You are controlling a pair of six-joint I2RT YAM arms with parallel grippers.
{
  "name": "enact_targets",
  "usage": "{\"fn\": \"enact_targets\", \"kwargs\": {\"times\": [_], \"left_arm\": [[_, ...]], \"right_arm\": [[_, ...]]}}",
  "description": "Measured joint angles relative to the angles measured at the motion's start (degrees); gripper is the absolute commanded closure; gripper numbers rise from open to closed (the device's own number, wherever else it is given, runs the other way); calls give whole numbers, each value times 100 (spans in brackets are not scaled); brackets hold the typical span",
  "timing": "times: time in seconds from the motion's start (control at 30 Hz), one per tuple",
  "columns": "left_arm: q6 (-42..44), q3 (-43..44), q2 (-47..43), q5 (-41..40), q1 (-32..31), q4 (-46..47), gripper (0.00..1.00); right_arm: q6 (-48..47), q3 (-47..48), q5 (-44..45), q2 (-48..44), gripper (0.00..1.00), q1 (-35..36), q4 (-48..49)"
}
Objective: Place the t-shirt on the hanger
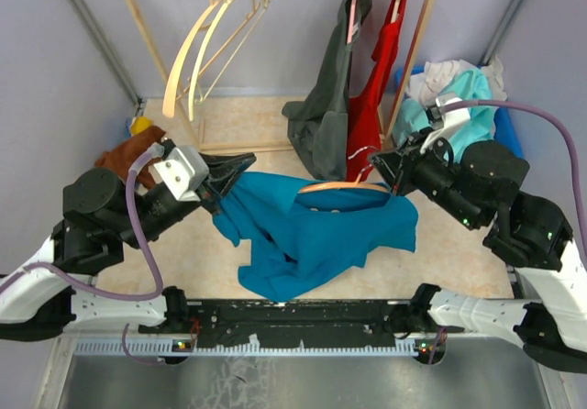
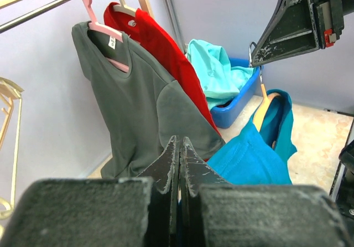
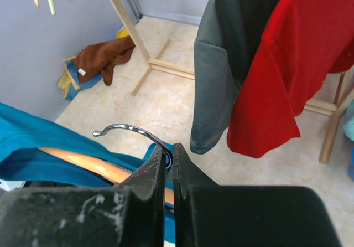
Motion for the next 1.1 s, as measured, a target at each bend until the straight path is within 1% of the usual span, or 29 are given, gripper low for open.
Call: {"fn": "enact_targets", "kwargs": {"times": [0.17, 0.37, 0.4, 0.43, 0.5, 0.57, 0.6, 0.7, 0.8, 0.9, 1.0, 1.1], "left_arm": [[20, 37, 15, -22, 0, -24, 95], [13, 37, 2, -15, 0, -33, 93], [11, 37, 2, -20, 0, -31, 91], [9, 31, 2, -33, 0, -31, 85], [-7, -15, -24, -66, 0, -26, 80], [-28, -101, -81, -122, 0, -15, 71], [-37, -146, -116, -155, 0, -9, 69], [-122, -376, -310, -431, -2, 57, 68], [-223, -688, -610, -866, -2, 133, 62], [-299, -868, -852, -1209, -2, 162, 61], [-330, -824, -938, -1458, -2, 184, 61], [-295, -573, -807, -1633, -2, 179, 57]], "right_arm": [[-57, 275, 164, 212, 100, 0, -299], [-225, 1049, 393, 603, 100, 4, -616], [-264, 1220, 426, 669, 100, 7, -671], [-315, 1436, 463, 750, 100, 7, -739], [-400, 1849, 520, 887, 100, 7, -839], [-479, 2260, 568, 1029, 100, 7, -876], [-520, 2452, 573, 1113, 100, 7, -901], [-691, 3045, 575, 1373, 100, 7, -1082], [-844, 3744, 570, 1735, 100, 7, -1233], [-960, 4271, 531, 2096, 100, 7, -1244], [-1014, 4417, 417, 2304, 100, 7, -1226], [-1062, 4280, 227, 2441, 100, 7, -1169]]}}
